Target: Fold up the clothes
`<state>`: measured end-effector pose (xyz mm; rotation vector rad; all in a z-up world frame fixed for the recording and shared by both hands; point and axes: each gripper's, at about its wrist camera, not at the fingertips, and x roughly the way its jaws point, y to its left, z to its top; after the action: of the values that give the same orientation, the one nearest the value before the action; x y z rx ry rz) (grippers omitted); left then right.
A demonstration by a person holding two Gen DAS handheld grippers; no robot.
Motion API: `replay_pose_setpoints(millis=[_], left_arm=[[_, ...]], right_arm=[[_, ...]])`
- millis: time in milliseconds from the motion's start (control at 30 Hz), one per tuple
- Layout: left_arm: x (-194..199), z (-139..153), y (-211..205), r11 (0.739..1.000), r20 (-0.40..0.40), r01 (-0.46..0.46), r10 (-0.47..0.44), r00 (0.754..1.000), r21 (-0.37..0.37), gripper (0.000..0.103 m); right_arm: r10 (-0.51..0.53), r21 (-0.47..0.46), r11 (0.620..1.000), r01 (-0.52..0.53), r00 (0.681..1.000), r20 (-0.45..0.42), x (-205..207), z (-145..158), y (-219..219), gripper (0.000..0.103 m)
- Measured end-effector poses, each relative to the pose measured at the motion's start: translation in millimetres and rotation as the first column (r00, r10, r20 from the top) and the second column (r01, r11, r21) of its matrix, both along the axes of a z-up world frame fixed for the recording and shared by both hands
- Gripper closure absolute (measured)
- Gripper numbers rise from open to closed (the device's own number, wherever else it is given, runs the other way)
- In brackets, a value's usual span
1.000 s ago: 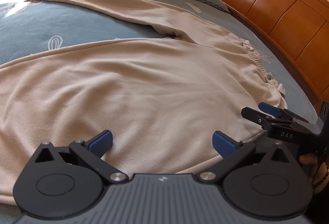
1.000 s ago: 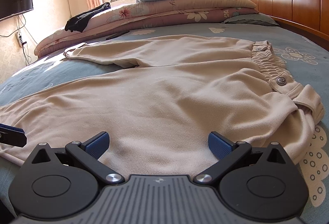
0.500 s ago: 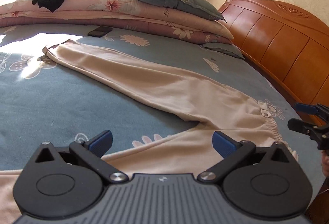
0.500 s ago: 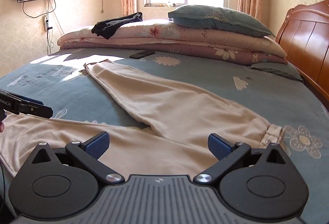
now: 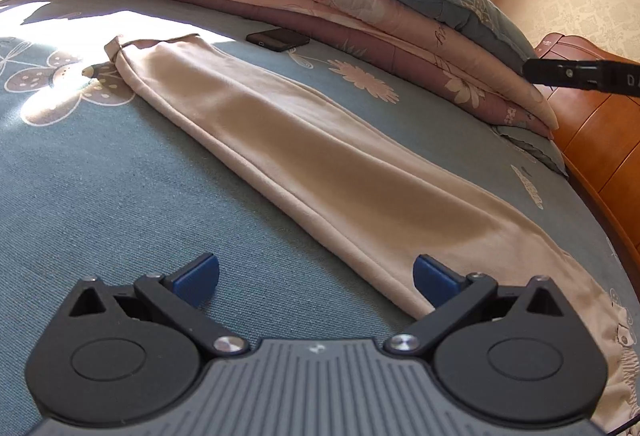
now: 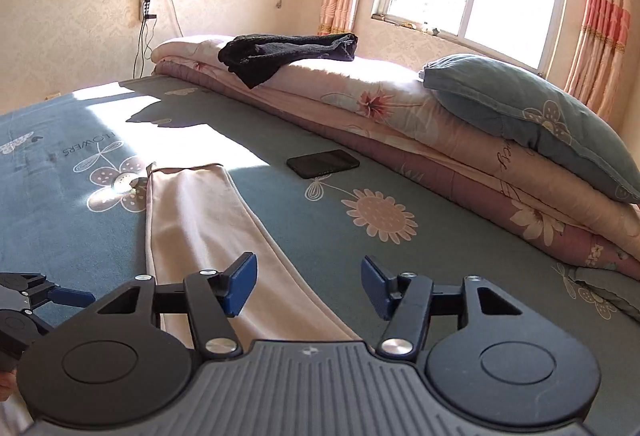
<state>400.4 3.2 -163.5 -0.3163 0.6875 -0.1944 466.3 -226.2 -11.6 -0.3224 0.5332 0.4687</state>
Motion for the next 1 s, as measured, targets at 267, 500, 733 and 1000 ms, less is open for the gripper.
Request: replay_pose_setpoints(millis=[267, 500, 733, 1000], left_arm=[[-11, -10, 0, 0.998, 0.064, 0.049, -0.051, 0.997, 0.028, 0.001], [-7, -10, -3, 0.998, 0.066, 0.054, -0.057, 0.996, 0.043, 0.001], [-6, -10, -1, 0.998, 0.068, 0.055, -0.057, 0.996, 0.034, 0.001], [-6, -10, -2, 0.998, 0.069, 0.055, -0.057, 0.996, 0.037, 0.001]], right_arm=[[0.105, -0.012, 0.994, -0.108, 0.985, -0.138, 109, -82, 49, 0.049], [0.134, 0.011, 0.991, -0.135, 0.968, -0.215, 143, -118, 61, 0.049], [0.131, -0.012, 0.990, -0.138, 0.958, -0.254, 154, -140, 59, 0.042], [0.115, -0.044, 0.991, -0.125, 0.976, -0.187, 139, -131, 61, 0.098]])
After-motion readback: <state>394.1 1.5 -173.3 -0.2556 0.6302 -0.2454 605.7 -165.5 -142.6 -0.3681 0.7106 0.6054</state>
